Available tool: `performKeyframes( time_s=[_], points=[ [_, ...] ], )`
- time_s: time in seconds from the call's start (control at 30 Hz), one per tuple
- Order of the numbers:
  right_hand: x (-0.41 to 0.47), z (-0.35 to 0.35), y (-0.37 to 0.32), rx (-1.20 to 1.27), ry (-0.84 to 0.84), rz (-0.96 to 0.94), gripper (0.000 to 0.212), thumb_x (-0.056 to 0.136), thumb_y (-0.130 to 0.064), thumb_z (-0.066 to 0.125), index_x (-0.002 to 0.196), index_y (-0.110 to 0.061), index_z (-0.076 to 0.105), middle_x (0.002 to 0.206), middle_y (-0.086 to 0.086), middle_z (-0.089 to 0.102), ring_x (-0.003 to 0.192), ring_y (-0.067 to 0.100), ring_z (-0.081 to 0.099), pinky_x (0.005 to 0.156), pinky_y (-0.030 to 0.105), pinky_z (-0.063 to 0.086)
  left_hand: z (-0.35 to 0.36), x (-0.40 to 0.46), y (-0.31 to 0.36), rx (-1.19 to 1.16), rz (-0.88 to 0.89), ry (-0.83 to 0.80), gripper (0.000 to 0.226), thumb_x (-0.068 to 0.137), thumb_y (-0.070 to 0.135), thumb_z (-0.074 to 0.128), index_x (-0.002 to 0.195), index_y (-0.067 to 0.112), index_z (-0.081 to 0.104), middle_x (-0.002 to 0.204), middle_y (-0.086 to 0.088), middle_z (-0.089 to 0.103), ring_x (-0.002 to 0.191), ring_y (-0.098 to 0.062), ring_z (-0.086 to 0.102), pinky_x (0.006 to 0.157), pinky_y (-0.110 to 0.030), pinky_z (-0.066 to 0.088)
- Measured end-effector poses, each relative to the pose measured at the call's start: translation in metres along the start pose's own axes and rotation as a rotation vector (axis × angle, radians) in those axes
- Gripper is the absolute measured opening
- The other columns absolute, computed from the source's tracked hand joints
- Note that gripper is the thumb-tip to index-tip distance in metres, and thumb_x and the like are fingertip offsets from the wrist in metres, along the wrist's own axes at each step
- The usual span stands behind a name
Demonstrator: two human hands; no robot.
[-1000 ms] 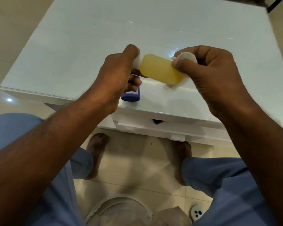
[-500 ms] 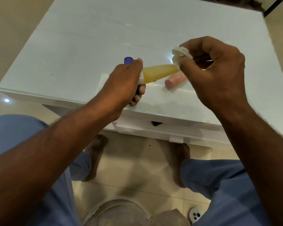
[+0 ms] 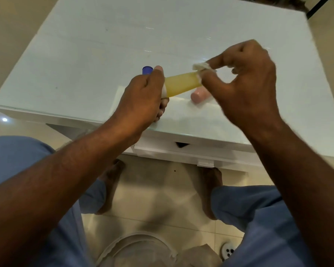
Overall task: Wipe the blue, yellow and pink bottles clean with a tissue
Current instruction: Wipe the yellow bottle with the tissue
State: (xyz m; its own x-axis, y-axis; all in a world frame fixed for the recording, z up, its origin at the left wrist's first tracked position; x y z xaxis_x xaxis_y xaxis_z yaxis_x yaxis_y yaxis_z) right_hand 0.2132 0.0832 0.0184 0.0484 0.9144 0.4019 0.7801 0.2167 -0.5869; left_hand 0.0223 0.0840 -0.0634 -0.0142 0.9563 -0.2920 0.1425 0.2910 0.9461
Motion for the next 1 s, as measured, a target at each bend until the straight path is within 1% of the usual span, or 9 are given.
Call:
performKeyframes(
  time_s=[0.07, 0.13, 0.2, 0.3, 0.4, 0.53, 0.67, 0.77, 1.0],
  points=[
    [0.0, -0.002, 0.008, 0.044, -0.008, 0.052, 0.016, 0.093, -0.033, 0.073, 0.104, -0.025, 0.081, 0.104, -0.004, 0.07, 0.093, 0.015, 0.065, 0.083, 0.034, 0.056, 0.001, 0.0, 0.0, -0.012, 0.007, 0.006, 0.041, 0.104, 0.05, 0.036, 0.085, 0.018, 0.056, 0.053, 0.005, 0.055, 0.046, -0.008, 0.05, 0.046, -0.024, 0.045],
    [-0.008, 0.001, -0.005, 0.052, -0.03, -0.026, 0.017, 0.091, -0.017, 0.069, 0.104, -0.017, 0.079, 0.101, 0.001, 0.073, 0.088, 0.017, 0.065, 0.08, 0.04, 0.057, 0.0, 0.0, 0.0, -0.008, 0.011, 0.018, 0.041, 0.104, 0.05, 0.036, 0.085, 0.019, 0.056, 0.052, 0.006, 0.055, 0.045, -0.007, 0.051, 0.046, -0.023, 0.046],
    [-0.017, 0.009, -0.026, 0.06, -0.077, -0.151, 0.018, 0.088, -0.009, 0.068, 0.103, -0.012, 0.078, 0.099, 0.004, 0.072, 0.087, 0.018, 0.064, 0.077, 0.038, 0.056, -0.002, 0.001, -0.002, 0.011, 0.007, 0.028, 0.043, 0.104, 0.05, 0.035, 0.083, 0.019, 0.057, 0.051, 0.007, 0.055, 0.044, -0.004, 0.052, 0.046, -0.021, 0.047],
    [-0.025, 0.021, -0.044, 0.068, -0.163, -0.263, 0.018, 0.087, -0.011, 0.072, 0.104, -0.011, 0.079, 0.097, 0.006, 0.071, 0.087, 0.017, 0.063, 0.076, 0.028, 0.053, -0.003, 0.002, -0.007, 0.022, -0.02, 0.041, 0.048, 0.105, 0.05, 0.034, 0.08, 0.019, 0.059, 0.049, 0.008, 0.057, 0.043, -0.001, 0.054, 0.047, -0.016, 0.048],
    [-0.019, 0.017, -0.04, 0.027, -0.117, -0.218, 0.018, 0.089, -0.018, 0.071, 0.104, -0.013, 0.08, 0.1, 0.004, 0.071, 0.093, 0.014, 0.06, 0.081, 0.027, 0.05, -0.003, 0.003, -0.008, -0.004, -0.039, 0.027, 0.048, 0.104, 0.051, 0.034, 0.08, 0.018, 0.059, 0.05, 0.008, 0.058, 0.043, -0.002, 0.054, 0.047, -0.018, 0.049],
    [-0.008, 0.005, -0.019, 0.104, -0.084, -0.07, 0.017, 0.092, -0.021, 0.071, 0.104, -0.012, 0.079, 0.109, 0.001, 0.076, 0.104, 0.015, 0.07, 0.093, 0.036, 0.059, -0.001, 0.005, -0.008, -0.023, -0.055, 0.016, 0.046, 0.102, 0.055, 0.036, 0.084, 0.019, 0.058, 0.052, 0.007, 0.06, 0.045, -0.004, 0.055, 0.049, -0.022, 0.051],
    [-0.026, 0.022, -0.037, 0.015, -0.176, -0.19, 0.029, 0.097, -0.016, 0.069, 0.124, -0.011, 0.077, 0.132, 0.005, 0.074, 0.122, 0.021, 0.071, 0.105, 0.039, 0.056, 0.0, 0.005, -0.012, -0.03, -0.063, 0.008, 0.048, 0.103, 0.053, 0.034, 0.081, 0.017, 0.057, 0.052, 0.007, 0.059, 0.045, -0.005, 0.053, 0.051, -0.023, 0.05],
    [-0.03, 0.032, -0.045, -0.002, -0.249, -0.244, 0.036, 0.101, -0.021, 0.067, 0.135, -0.012, 0.07, 0.148, 0.005, 0.063, 0.135, 0.02, 0.063, 0.111, 0.049, 0.052, -0.003, 0.005, -0.015, -0.076, -0.101, 0.009, 0.047, 0.104, 0.052, 0.034, 0.084, 0.018, 0.059, 0.052, 0.008, 0.059, 0.044, -0.005, 0.053, 0.051, -0.022, 0.05],
    [-0.012, 0.007, -0.025, 0.001, -0.099, -0.107, 0.036, 0.101, -0.012, 0.057, 0.134, -0.015, 0.071, 0.129, 0.0, 0.075, 0.118, 0.015, 0.07, 0.105, 0.032, 0.054, 0.006, 0.002, -0.006, -0.015, -0.032, -0.05, 0.045, 0.102, 0.055, 0.035, 0.09, 0.018, 0.059, 0.055, 0.007, 0.059, 0.047, -0.006, 0.055, 0.052, -0.023, 0.051]
  ],
)
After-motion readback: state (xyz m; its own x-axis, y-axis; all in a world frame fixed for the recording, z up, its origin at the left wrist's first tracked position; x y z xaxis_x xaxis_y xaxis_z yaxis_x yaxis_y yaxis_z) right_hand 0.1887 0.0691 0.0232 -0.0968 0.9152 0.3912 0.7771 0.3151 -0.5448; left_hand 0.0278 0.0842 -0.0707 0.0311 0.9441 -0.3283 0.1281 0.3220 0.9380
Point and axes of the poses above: each hand's wrist, its own x-axis towards the middle knuckle, its own z-axis out of the palm, y = z × x, the point moved 9 cm from there along x, towards the middle knuckle
